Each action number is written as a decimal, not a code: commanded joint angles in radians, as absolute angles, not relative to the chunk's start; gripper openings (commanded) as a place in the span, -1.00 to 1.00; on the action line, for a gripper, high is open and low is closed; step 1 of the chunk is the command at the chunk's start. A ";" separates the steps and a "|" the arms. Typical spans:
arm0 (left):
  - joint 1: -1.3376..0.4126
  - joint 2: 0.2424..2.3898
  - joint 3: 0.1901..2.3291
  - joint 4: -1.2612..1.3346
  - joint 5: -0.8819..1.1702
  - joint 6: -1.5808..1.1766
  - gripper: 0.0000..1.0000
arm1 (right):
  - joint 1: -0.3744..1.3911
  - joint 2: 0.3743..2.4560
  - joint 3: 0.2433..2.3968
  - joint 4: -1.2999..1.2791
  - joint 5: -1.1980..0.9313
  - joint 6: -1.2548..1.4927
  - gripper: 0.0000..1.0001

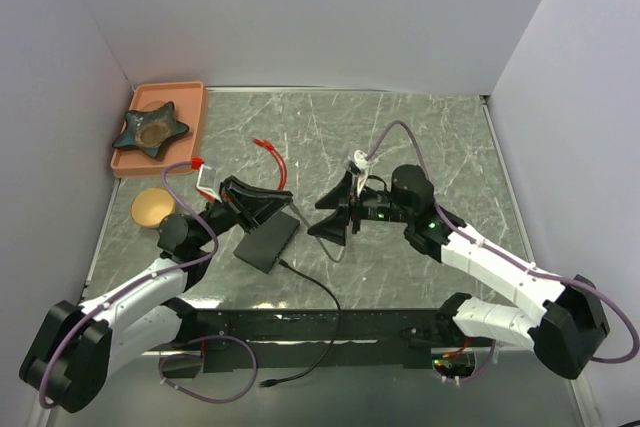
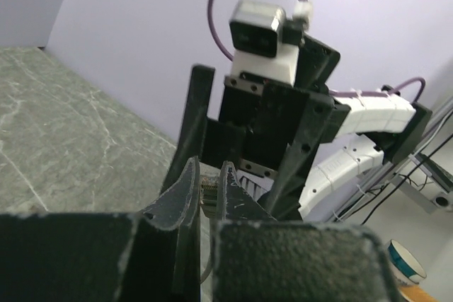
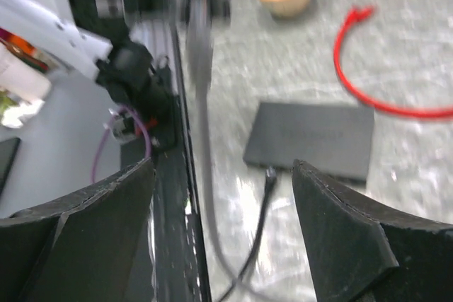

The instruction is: Insert the plug into the switch port

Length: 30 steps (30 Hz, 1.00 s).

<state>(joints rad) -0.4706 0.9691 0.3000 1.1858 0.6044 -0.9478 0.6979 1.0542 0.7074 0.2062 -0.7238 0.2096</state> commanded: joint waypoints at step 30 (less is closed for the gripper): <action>-0.522 0.968 0.302 1.210 0.526 -0.913 -0.98 | 0.726 1.206 0.827 0.483 -0.831 0.443 -0.34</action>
<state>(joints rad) -0.5171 0.9604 0.2787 1.1591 0.5430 -0.9211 0.7139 1.2144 0.7929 0.4263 -0.8154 0.4347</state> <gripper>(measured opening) 0.072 0.372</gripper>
